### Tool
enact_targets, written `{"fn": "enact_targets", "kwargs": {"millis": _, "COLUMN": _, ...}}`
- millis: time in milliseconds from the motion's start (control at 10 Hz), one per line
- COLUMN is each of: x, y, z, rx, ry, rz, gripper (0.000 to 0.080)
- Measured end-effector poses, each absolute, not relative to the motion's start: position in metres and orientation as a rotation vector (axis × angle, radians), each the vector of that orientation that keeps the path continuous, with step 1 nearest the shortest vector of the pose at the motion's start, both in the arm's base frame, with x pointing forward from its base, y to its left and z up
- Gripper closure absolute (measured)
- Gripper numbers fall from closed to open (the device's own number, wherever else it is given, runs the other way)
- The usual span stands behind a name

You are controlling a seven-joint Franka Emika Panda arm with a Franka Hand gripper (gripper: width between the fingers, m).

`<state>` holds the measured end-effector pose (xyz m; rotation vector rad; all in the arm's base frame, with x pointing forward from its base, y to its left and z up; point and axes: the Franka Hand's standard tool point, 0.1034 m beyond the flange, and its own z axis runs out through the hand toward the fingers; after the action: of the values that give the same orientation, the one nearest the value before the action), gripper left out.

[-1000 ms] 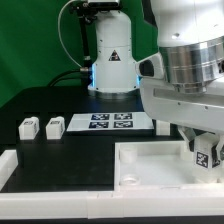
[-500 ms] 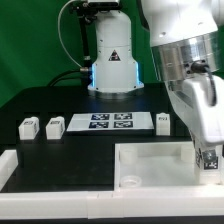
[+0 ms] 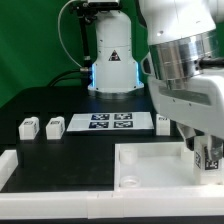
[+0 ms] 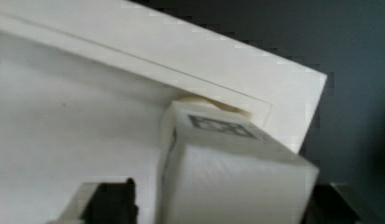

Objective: Assemble one leg

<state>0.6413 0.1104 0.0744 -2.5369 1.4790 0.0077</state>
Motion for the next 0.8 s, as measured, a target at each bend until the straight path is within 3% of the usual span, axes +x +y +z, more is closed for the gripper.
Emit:
{"fn": "enact_targets", "kwargs": {"millis": 100, "x": 0.641, "y": 0.11, "z": 0.073, "rx": -2.595, "ry": 1.373, "rz": -0.012, "gripper": 0.0243}}
{"fn": "enact_targets", "kwargs": {"millis": 200, "x": 0.641, "y": 0.109, "z": 0.073, "rx": -2.642, "ry": 1.28, "rz": -0.022, "gripper": 0.0169}}
{"fn": "enact_targets", "kwargs": {"millis": 600, "x": 0.642, "y": 0.117, "z": 0.077, "rx": -3.005, "ry": 0.319, "rz": -0.138, "gripper": 0.0151}}
{"fn": "enact_targets", "kwargs": {"millis": 800, "x": 0.641, "y": 0.119, "z": 0.076, "rx": -3.028, "ry": 0.095, "rz": -0.154, "gripper": 0.0151}}
